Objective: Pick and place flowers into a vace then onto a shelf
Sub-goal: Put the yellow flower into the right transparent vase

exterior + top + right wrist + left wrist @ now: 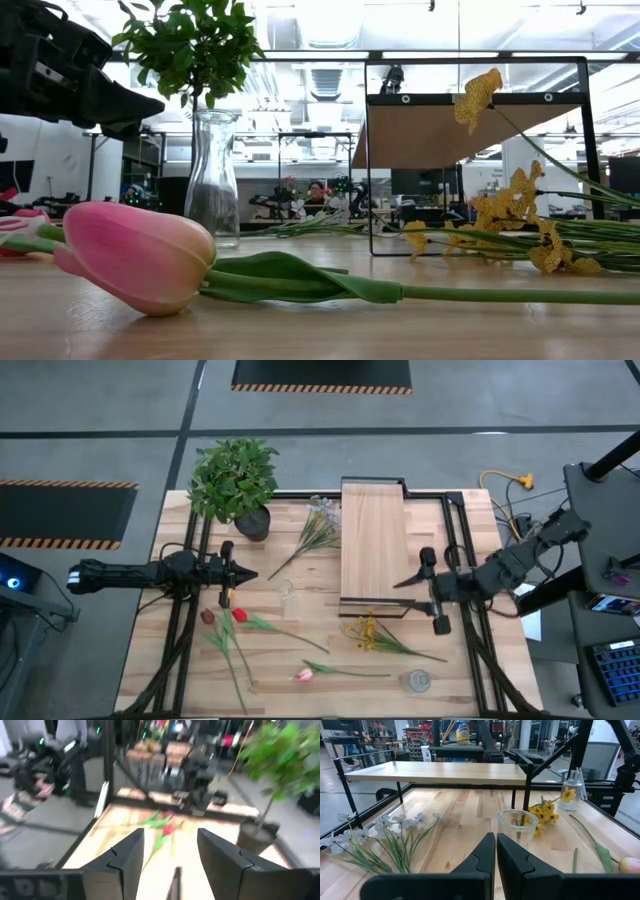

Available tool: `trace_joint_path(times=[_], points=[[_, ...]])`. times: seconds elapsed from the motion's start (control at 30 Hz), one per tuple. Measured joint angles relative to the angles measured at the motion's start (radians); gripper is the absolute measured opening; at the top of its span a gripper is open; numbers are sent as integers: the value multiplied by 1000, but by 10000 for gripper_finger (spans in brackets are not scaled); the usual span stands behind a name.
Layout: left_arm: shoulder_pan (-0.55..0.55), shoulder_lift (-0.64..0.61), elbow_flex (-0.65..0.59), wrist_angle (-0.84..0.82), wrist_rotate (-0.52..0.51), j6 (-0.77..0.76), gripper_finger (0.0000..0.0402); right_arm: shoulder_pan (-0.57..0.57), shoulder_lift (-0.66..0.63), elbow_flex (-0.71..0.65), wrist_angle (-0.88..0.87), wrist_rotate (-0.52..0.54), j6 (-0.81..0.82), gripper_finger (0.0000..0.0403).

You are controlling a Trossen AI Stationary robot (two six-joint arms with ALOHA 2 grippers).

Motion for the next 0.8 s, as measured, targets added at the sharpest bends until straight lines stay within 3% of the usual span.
trace_joint_path(times=[0.6,0.8], points=[[0,0,0,6,0,0,0,164,498,395,-706,3,673,176],[0,0,0,16,0,23,0,170,621,479,-739,-84,788,176]])
